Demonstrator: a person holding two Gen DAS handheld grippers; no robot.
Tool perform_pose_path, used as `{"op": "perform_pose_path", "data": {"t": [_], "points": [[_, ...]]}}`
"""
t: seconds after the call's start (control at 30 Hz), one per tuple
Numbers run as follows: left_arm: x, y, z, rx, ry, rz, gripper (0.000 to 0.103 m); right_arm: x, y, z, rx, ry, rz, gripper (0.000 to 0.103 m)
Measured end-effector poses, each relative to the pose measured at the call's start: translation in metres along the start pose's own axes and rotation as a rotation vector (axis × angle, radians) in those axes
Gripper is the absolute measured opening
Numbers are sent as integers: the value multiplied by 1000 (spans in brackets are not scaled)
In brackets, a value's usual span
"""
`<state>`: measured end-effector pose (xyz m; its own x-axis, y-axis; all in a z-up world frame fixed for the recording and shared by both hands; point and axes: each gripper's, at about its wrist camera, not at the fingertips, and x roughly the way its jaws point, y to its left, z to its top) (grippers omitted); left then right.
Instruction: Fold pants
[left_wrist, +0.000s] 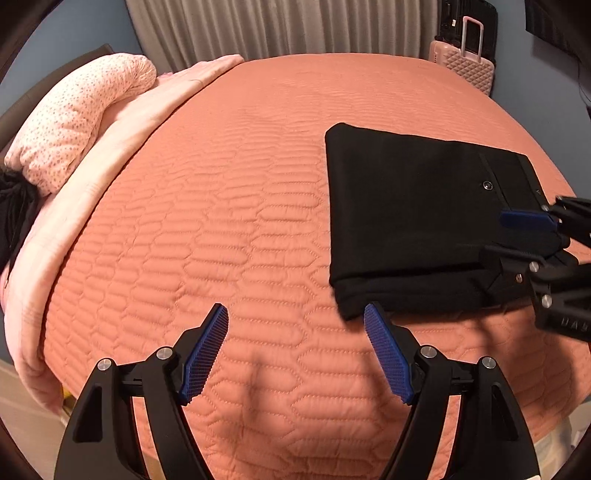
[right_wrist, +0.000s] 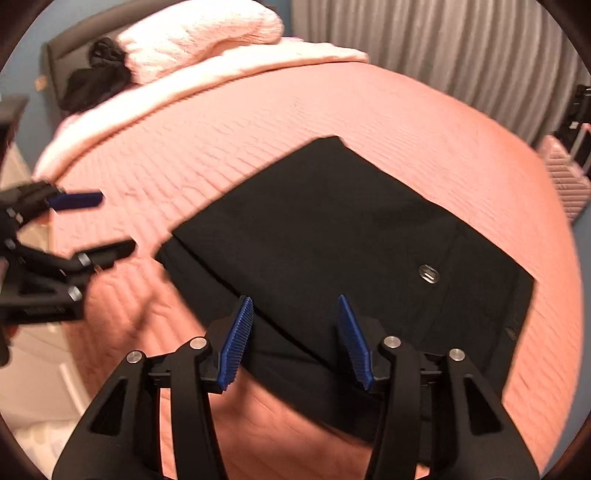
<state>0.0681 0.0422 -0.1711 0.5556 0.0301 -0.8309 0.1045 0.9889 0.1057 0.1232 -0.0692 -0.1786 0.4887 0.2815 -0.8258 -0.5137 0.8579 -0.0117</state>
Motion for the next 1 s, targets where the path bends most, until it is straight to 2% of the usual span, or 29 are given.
{"op": "perform_pose_path", "data": {"t": [0.13,0.27,0.37,0.4,0.43,0.53,0.57,0.6,0.67,0.73,0.77,0.83,0.9,0.93,1.0], "points": [[6,5,-5,-10,25,15,74,36,8,13,-49,74,43,47],[4,11,-4,-2,13,21,74,40,6,6,-46,81,78,48],[7,13,0,8,12,36,74,45,3,11,-27,86,111,35],[7,13,2,9,8,37,74,40,0,13,-8,87,119,23],[6,13,4,12,4,41,74,34,3,17,2,80,121,17],[0,15,8,4,-20,32,74,8,18,15,-42,22,143,10],[1,15,9,-5,-21,27,75,21,22,3,-49,81,201,7],[2,15,10,-9,-14,21,75,41,25,-11,-71,162,180,6],[5,12,14,-21,8,17,75,34,32,-21,-95,98,150,8],[-2,8,22,-13,-21,-6,75,13,28,-15,-22,79,188,18],[-5,6,27,-7,-35,-12,75,-9,19,-13,35,0,219,19],[-7,0,42,-13,-62,-27,76,-31,-1,-9,127,-79,166,32],[0,-10,57,-34,-91,-64,84,-33,-25,-9,213,-106,115,32],[8,-17,62,-36,-94,-68,85,-23,-46,-19,274,-81,65,32],[41,-40,62,36,-37,-5,85,5,-78,-53,351,53,-53,31]]}}
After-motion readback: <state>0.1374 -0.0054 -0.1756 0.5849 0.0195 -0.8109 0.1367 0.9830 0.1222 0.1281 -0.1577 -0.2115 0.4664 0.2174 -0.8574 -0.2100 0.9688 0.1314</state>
